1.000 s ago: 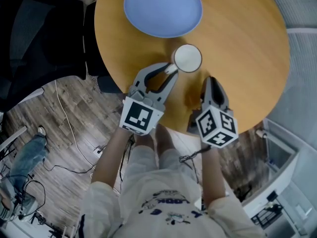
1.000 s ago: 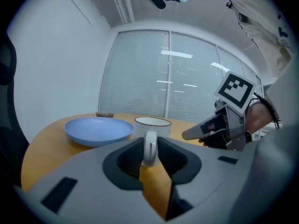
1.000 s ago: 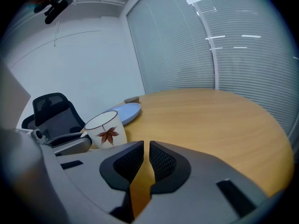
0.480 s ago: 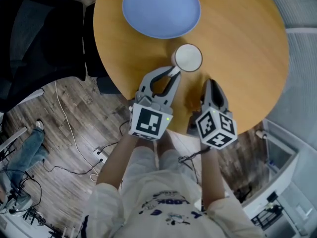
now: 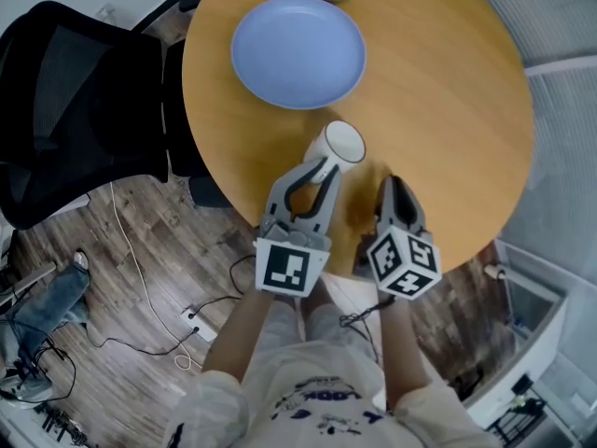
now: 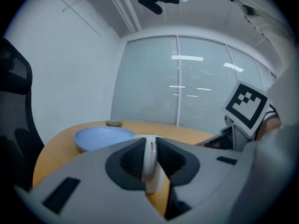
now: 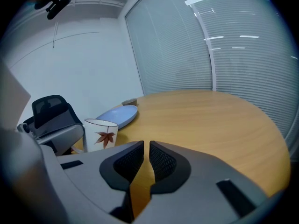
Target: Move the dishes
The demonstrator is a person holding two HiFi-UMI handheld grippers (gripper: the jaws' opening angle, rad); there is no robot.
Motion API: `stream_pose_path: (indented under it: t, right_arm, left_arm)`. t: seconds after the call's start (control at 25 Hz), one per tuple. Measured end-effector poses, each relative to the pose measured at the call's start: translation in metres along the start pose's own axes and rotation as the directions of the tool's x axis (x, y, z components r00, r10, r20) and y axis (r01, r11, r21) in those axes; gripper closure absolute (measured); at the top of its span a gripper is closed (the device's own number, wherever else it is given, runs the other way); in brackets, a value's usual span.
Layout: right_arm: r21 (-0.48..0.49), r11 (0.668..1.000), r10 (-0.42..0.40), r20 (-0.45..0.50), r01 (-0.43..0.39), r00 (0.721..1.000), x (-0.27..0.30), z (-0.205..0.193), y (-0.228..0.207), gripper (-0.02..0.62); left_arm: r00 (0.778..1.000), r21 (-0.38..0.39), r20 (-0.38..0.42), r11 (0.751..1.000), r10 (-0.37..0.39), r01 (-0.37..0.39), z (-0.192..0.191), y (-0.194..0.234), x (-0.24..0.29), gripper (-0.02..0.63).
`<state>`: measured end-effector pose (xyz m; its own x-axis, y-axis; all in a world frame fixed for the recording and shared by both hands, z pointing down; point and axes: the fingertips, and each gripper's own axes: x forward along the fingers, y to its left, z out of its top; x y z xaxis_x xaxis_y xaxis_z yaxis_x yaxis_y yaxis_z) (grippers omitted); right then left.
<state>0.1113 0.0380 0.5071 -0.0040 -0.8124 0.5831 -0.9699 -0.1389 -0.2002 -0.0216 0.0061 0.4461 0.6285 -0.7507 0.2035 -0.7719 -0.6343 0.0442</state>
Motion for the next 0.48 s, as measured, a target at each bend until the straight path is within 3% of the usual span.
stream_pose_path:
  t: [0.48]
  right_arm:
    - [-0.026, 0.998, 0.06, -0.014, -0.06, 0.998, 0.011, -0.003, 0.02, 0.557]
  left_arm:
    - [0.993, -0.079, 0.068, 0.993, 0.096, -0.091, 0.015, 0.028, 0.006, 0.543]
